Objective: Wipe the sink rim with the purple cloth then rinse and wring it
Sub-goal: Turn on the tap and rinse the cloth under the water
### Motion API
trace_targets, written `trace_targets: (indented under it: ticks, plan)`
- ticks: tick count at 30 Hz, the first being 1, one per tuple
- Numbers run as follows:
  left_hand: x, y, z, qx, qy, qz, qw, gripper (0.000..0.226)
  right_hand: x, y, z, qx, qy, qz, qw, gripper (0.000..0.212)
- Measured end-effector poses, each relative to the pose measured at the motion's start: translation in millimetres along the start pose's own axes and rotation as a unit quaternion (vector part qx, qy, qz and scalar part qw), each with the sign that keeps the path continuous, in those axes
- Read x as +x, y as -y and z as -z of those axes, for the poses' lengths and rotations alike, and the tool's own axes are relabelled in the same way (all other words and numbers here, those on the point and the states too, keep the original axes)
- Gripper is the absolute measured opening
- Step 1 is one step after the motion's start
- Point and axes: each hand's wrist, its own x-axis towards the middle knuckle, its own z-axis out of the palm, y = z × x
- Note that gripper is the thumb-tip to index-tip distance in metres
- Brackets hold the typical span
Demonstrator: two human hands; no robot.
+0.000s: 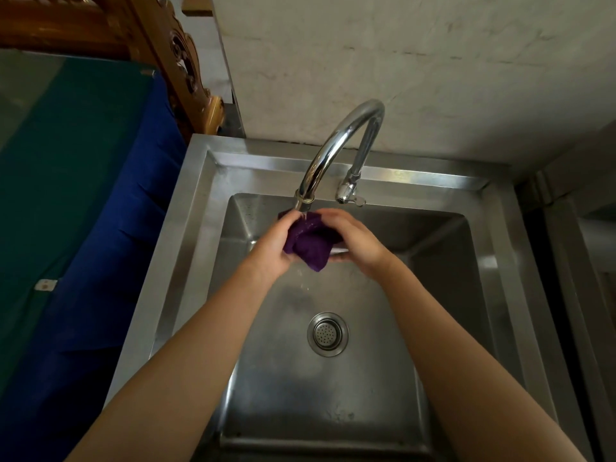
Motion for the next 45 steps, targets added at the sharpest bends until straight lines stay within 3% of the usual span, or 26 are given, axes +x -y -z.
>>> trace_targets:
  ticks: [2,4,6,9,13,15,18,24,30,34,37,41,45]
  plan:
    - [-3.1,-0.6,-2.2,0.03,-0.001,-0.043,0.999,0.035,1.4,4.6,0.7,0.021,-0.004,-0.065,0.998,0.055]
    - [-11.1,-0.3,-5.8,0.06,0.017,-0.081,0.995,0.028,5.9,10.5,0.1,-0.015,-0.035,-0.103,0.994,0.065]
    - [-15.2,0.7,-7.1,0.05,0.031,-0.092,0.994,0.02,8.7,13.2,-2.5,-0.058,-0.026,-0.133,0.989,0.063]
    - [-19.5,-6.2,-12.6,0.025,-0.022,-0.091,0.995,0.015,8.6,5.3,-7.5,-0.001,0.027,-0.145,0.989,0.047]
    - [-10.3,-8.5,-16.0,0.153,-0.146,-0.158,0.964,0.021,4.8,-3.4,-20.7,0.068,-0.015,-0.051,0.996,0.039]
    - [-3.2,-6.6,-14.3,0.166,-0.171,-0.149,0.96,0.025,6.1,-5.5,-33.5,0.006,-0.086,0.028,0.996,0.029]
    - [0.2,-1.1,-14.2,0.142,-0.166,-0.106,0.97,0.037,16.3,-10.6,-46.5,-0.134,-0.196,0.127,0.963,0.019]
    - [4.4,18.0,-16.8,0.137,-0.143,-0.068,0.978,0.051,28.5,-8.3,-41.5,-0.195,-0.224,0.093,0.95,0.034]
    - [-2.9,14.4,-22.9,0.195,-0.171,-0.163,0.952,0.038,43.0,-12.4,-24.3,-0.203,-0.188,0.01,0.961,0.045]
    - [0.6,5.8,-24.0,0.197,-0.16,-0.182,0.95,0.024,39.6,3.6,-14.0,-0.162,-0.138,0.025,0.977,0.044]
    - [3.2,-5.0,-25.1,0.19,-0.179,-0.155,0.953,0.027,29.0,8.7,-19.4,-0.19,-0.115,0.083,0.971,0.036]
    - [7.3,-7.7,-27.3,0.145,-0.168,-0.085,0.971,0.035,25.2,3.1,-38.4,-0.259,-0.194,0.155,0.933,0.032]
    - [1.4,-2.5,-28.5,0.123,-0.146,-0.052,0.98,0.04,27.3,5.6,-44.8,-0.301,-0.262,0.154,0.904,0.034]
